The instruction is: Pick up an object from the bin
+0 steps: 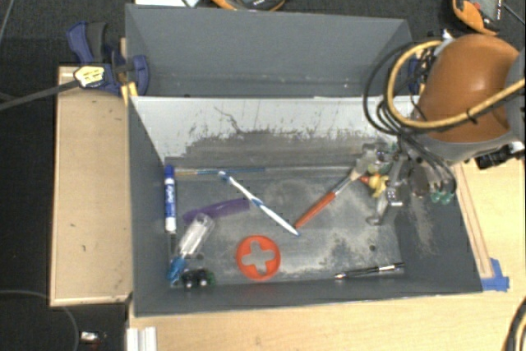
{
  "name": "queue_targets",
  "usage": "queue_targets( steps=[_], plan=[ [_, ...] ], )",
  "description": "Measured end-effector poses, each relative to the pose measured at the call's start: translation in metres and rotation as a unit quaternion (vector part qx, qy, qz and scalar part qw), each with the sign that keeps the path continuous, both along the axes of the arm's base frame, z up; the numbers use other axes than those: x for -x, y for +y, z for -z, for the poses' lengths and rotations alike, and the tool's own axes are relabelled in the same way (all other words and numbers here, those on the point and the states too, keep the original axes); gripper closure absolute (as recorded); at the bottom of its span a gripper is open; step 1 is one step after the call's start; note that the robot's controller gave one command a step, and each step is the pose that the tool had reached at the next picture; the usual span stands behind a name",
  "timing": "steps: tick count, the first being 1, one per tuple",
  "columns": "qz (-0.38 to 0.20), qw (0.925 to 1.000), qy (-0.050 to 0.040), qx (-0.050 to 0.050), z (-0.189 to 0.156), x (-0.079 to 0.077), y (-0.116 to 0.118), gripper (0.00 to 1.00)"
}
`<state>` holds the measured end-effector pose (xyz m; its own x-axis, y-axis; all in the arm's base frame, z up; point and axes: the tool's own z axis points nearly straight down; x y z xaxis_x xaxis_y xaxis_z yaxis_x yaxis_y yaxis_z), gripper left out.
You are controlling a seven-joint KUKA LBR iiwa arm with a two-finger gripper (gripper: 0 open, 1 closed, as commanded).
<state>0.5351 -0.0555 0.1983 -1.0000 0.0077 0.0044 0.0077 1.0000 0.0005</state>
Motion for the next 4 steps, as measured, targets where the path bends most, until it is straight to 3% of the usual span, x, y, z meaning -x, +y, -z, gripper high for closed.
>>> queue_targets(
  steps=[1, 2, 3, 4],
  plan=[
    [-0.002, 1.0000, -0.0039, 0.000, -0.004, -0.002, 0.000, 0.00],
    [-0.176, 0.9845, -0.0044, 0.000, 0.089, -0.036, 0.011, 0.00],
    [-0.227, 0.9739, -0.0090, 0.002, 0.052, -0.045, 0.019, 0.00],
    [-0.273, 0.9620, -0.0035, 0.000, 0.098, -0.051, 0.016, 0.00]
  ],
)
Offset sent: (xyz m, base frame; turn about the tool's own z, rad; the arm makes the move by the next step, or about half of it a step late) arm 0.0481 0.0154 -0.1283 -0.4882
